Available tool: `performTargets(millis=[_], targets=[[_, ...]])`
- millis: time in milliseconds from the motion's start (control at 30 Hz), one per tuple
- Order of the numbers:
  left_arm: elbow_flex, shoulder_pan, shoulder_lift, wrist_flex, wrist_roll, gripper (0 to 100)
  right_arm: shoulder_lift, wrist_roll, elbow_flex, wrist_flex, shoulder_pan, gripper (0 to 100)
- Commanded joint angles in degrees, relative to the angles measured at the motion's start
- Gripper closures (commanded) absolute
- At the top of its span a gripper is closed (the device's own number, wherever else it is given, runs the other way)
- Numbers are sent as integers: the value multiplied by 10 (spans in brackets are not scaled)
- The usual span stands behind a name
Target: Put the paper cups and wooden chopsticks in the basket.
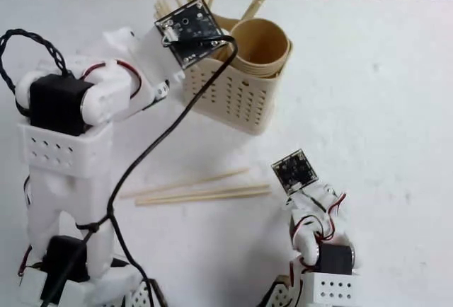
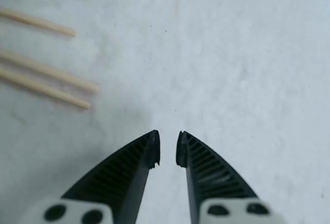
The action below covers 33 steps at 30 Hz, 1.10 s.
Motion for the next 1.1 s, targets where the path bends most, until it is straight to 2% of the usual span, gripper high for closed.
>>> performTargets(millis=[0,167,333,400,467,533,600,767,967,1067], targets=[[-4,-7,-1,-12,12,872,-3,4,5,-5,-3,929],[-4,-7,-2,-12,62,872,-3,4,5,-5,-3,929],[-4,-9,-8,-6,246,872,-3,4,5,-5,-3,929],[-2,-31,-4,2,325,872,-3,4,5,-5,-3,929],[27,-55,-1,-6,383,872,-3,4,5,-5,-3,929],[96,-80,3,-48,414,872,-3,4,5,-5,-3,929],[184,-107,7,-112,425,871,-3,4,5,-5,-3,929],[393,-154,10,-328,429,871,-3,4,5,-5,-3,929],[606,-120,12,-617,461,872,-3,4,5,-5,-3,929],[698,-96,16,-730,459,871,-3,4,5,-5,-3,929]])
